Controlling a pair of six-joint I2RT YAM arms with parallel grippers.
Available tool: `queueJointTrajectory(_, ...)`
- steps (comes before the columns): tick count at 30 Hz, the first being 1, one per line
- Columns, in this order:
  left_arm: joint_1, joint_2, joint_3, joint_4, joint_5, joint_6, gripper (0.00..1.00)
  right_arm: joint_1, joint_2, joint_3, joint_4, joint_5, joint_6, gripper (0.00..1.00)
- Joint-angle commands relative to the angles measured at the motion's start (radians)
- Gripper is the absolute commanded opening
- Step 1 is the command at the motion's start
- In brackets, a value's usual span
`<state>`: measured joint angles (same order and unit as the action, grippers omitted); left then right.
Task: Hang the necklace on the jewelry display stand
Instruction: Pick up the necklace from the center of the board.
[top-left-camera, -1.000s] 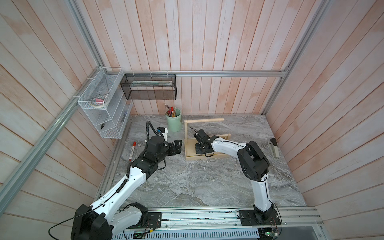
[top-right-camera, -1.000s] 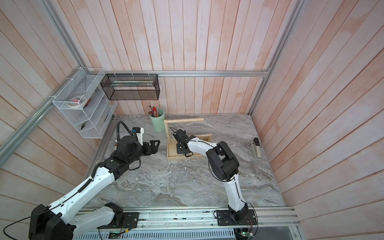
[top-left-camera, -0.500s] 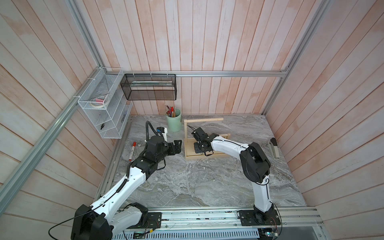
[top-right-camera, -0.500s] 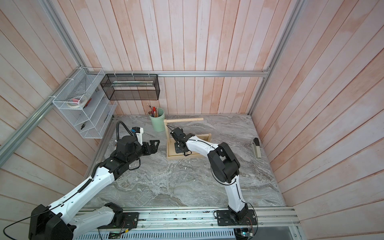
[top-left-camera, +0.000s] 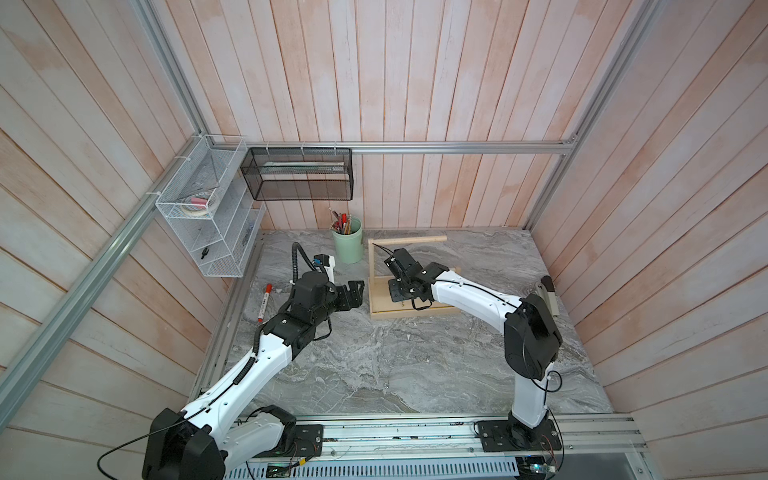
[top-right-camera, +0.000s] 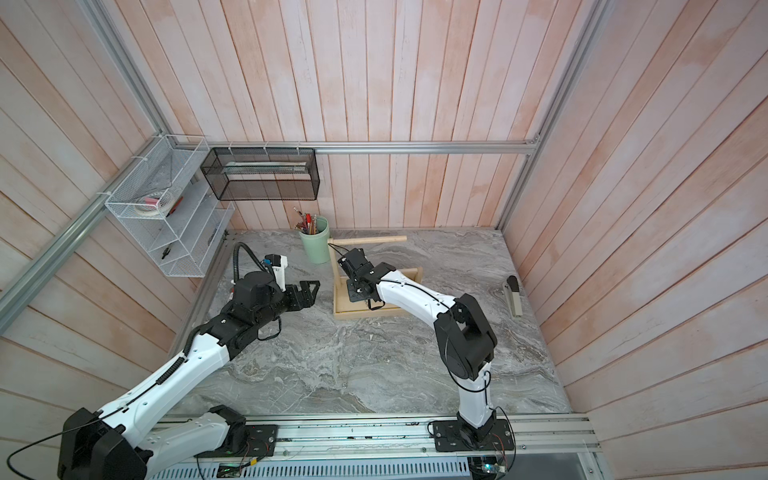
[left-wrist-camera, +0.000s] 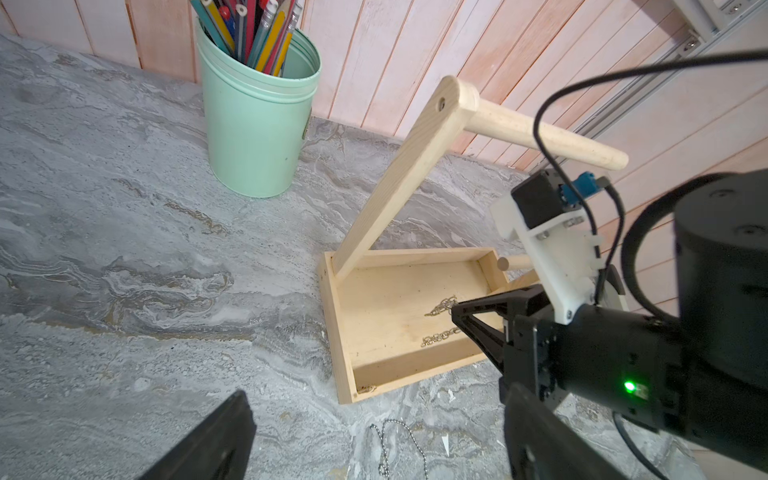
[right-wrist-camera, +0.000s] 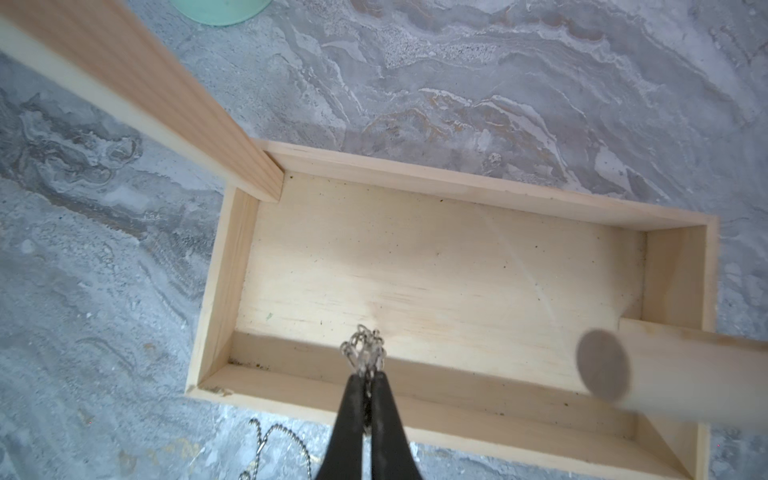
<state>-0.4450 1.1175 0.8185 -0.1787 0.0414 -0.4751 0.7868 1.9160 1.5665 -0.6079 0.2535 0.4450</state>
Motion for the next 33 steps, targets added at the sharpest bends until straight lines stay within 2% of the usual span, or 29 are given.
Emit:
queueJointTrajectory(1,0.005,0.012,0.019,0.009,0.033,-0.002,0.96,0.009,-0.08,0.021,-0.056,0.025,-0.019,0.0)
queueJointTrajectory(8,-0.003,0.017,0.035,0.016,0.12,0.011,0.92,0.009,-0.196,0.079,-0.096,0.015,-0.029,0.0)
queueJointTrajectory(12,-0.059,0.038,0.07,0.024,0.156,0.05,0.9,0.009,-0.244,0.125,-0.108,0.003,-0.041,0.0)
queueJointTrajectory(19,-0.143,0.062,0.117,0.102,0.134,0.076,0.87,0.009,-0.299,0.199,-0.146,-0.02,-0.037,0.0)
queueJointTrajectory(33,-0.261,0.238,0.289,0.157,0.043,0.19,0.84,0.009,-0.389,0.151,-0.102,-0.039,-0.025,0.0)
